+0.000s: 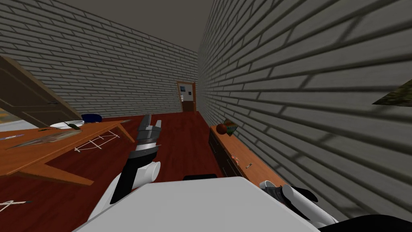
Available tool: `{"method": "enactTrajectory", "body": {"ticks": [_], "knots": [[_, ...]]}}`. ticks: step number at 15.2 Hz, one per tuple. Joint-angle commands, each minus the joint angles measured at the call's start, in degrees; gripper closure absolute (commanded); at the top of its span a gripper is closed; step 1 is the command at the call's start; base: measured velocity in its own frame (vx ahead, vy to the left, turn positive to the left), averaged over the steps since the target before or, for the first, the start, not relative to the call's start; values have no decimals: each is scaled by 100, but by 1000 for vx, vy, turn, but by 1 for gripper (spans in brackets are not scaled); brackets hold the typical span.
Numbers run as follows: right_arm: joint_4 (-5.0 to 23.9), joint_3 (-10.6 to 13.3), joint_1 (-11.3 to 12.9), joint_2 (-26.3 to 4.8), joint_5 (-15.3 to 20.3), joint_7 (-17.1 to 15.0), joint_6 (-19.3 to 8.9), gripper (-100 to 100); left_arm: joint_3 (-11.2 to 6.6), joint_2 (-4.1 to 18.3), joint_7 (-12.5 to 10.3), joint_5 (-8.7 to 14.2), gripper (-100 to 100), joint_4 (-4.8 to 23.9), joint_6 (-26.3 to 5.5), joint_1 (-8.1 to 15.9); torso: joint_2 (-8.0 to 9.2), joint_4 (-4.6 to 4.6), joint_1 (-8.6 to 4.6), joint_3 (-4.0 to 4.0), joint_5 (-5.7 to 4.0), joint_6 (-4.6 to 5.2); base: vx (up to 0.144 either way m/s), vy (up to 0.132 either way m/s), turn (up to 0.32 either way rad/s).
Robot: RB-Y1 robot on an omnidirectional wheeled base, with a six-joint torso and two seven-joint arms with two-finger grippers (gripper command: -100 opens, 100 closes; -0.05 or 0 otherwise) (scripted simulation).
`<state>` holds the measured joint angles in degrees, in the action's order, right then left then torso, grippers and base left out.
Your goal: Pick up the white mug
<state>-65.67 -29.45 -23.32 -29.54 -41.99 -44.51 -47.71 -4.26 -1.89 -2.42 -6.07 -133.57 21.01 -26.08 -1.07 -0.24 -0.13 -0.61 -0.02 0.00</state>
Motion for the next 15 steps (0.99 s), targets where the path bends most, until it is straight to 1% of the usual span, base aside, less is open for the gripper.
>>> {"method": "enactTrajectory", "body": {"ticks": [1, 2, 3, 4, 5, 6, 7, 8, 9, 11, 12, 15], "knots": [[174, -28, 31, -33, -55, -34, -60, -100, 0, 0, 0, 0, 0, 0, 0, 0, 0, 0, 0, 0, 0, 0, 144, 25, -36], [369, -119, 33, -106, -153, -173, -258, -100, 0, 0, 0, 0, 0, 0, 0, 1, 9, 1, -4, 4, 0, -2, 139, -4, -90], [375, -119, 33, -106, -153, -173, -258, -100, 0, 0, 0, 0, 0, 0, 0, 0, 14, 2, -13, 7, -1, 1, 151, 5, -99], [564, -205, 34, -175, -244, -302, -442, -100, 0, 0, 0, 0, 0, 0, 0, 1, 15, 3, -14, 8, -3, 0, 177, 13, -137], [564, -205, 34, -175, -244, -302, -442, -100, 0, 0, 0, 0, 0, 0, 0, 0, 9, 2, -14, 5, -3, 1, 180, 20, -104], [739, -285, 35, -240, -327, -421, -611, -100, 0, 0, 0, 0, 0, 0, 0, 0, 7, 1, -12, 3, -2, -1, 210, 20, -97], [739, -285, 35, -240, -327, -421, -611, -100, 0, 0, 0, 0, 0, 0, 0, 0, -1, 0, -11, 0, -1, 0, 193, 4, -89], [891, -360, 35, -300, -403, -530, -765, -100, 0, 0, 0, 0, 0, 0, 0, 0, -1, -1, -15, -1, -2, -1, 176, -2, -119], [899, -360, 35, -300, -403, -530, -765, -100, -1, 0, 0, 0, 0, 0, 0, 0, 2, 0, -18, 0, -3, 1, 157, 1, -96], [1169, -487, 35, -404, -528, -713, -1023, -100, -1, 1, 0, 0, 0, 0, 0, 0, 8, 1, -23, 4, -4, 0, 175, -4, -113], [1169, -487, 35, -404, -528, -713, -1023, -100, -1, 1, 0, 0, 0, 0, 0, 0, 4, 1, -22, 2, -5, 0, 175, 2, -91], [1432, -613, 33, -505, -649, -890, -1271, -100, -1, 1, 0, 0, 0, 0, 0, 0, 10, 2, -25, 5, -4, -1, 162, -9, -89]]}}
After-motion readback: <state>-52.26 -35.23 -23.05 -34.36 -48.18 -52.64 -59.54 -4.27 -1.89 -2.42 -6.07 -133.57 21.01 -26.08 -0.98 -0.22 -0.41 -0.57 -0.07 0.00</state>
